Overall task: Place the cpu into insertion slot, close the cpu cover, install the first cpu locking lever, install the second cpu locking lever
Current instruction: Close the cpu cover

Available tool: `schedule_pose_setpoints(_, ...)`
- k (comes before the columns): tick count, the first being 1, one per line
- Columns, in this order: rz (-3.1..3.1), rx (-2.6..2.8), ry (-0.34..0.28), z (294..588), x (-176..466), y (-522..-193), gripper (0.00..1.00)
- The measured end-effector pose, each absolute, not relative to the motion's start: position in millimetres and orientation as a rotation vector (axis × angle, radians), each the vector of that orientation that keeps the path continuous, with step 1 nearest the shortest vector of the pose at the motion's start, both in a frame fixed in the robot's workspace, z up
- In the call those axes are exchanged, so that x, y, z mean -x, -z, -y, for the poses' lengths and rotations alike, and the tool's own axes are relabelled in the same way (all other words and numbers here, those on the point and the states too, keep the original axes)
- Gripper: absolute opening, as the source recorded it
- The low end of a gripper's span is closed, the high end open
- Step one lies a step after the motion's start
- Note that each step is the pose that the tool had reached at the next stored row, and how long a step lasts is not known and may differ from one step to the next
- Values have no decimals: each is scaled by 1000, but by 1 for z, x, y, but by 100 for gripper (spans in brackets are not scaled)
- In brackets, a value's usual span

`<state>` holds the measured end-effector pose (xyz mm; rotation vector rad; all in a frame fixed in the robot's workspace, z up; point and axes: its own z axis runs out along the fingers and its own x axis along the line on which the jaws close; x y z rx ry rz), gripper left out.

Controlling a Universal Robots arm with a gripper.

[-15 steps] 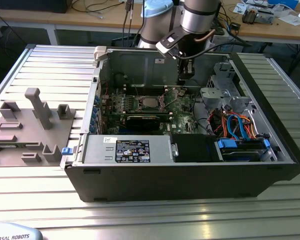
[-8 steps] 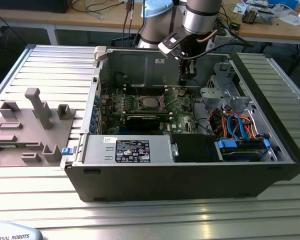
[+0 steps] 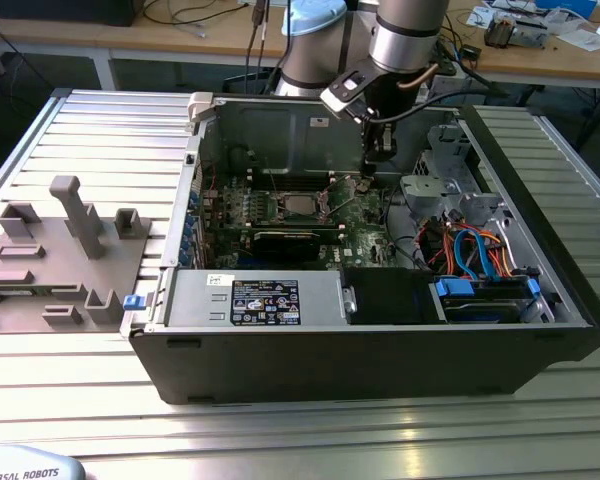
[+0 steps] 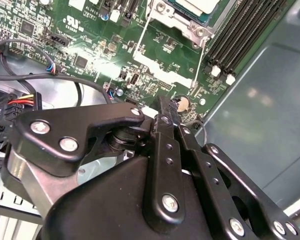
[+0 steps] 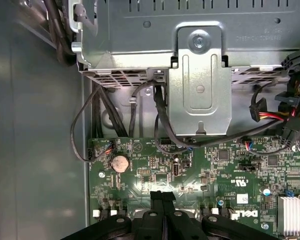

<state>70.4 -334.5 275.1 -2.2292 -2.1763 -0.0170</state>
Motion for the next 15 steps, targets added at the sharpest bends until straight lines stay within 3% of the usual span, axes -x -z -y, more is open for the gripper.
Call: schedule_pose_setpoints(15, 2183, 2223, 17, 335, -76, -261, 11)
